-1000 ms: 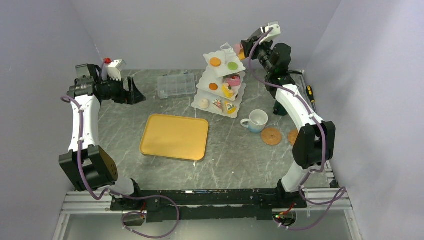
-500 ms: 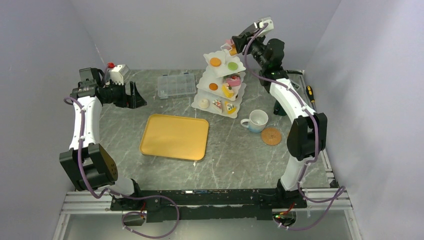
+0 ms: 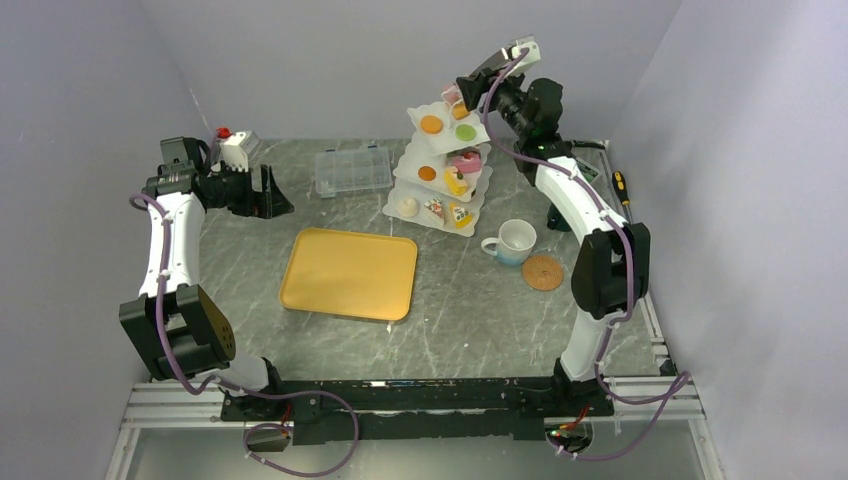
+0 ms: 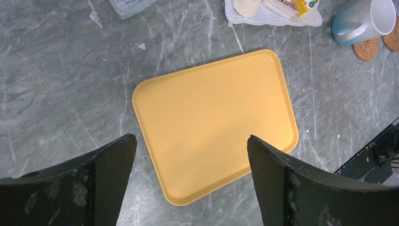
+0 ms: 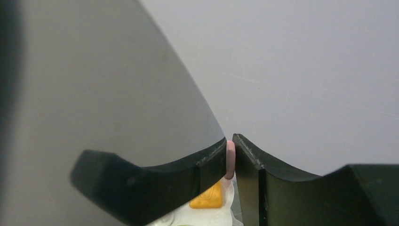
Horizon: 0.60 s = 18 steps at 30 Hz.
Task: Serve the afternoon tea
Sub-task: Place the desert on the desert table.
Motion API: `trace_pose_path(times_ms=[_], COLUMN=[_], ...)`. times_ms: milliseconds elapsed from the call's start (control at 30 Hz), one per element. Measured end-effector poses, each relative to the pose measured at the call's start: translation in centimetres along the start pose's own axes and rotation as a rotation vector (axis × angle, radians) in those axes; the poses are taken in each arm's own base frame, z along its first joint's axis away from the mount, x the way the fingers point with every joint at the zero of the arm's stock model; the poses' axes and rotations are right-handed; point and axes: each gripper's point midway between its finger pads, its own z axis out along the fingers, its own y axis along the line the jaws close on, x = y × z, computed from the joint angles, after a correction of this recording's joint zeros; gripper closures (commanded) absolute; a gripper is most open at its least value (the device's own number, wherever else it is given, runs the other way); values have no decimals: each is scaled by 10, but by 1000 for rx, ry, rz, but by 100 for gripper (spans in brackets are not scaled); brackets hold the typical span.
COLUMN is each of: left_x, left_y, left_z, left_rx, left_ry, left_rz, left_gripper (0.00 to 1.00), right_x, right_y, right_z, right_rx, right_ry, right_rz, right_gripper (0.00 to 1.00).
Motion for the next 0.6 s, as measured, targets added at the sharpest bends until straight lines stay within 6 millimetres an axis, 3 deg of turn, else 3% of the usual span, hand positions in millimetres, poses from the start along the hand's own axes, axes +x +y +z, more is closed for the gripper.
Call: trace_pose_path(times_ms=[167, 300, 467, 600], left_x=[0, -1, -1, -4], left_y=[0, 0, 0, -1], left_z=[0, 0, 0, -2], left_rx=[-1, -2, -1, -2], left_ry=[-1, -2, -2, -7], left_rz=[1, 2, 3, 7], left_gripper=[6, 6, 6, 6], right_x=[-8, -34, -106, -158], right_y=[2, 4, 16, 39], right_z=[-11, -30, -65, -108], right_rx=[11, 37, 58, 40], right_ry=[-8, -41, -157, -254], right_rz=[-21, -72, -171, -214], right_gripper=[41, 41, 41, 41])
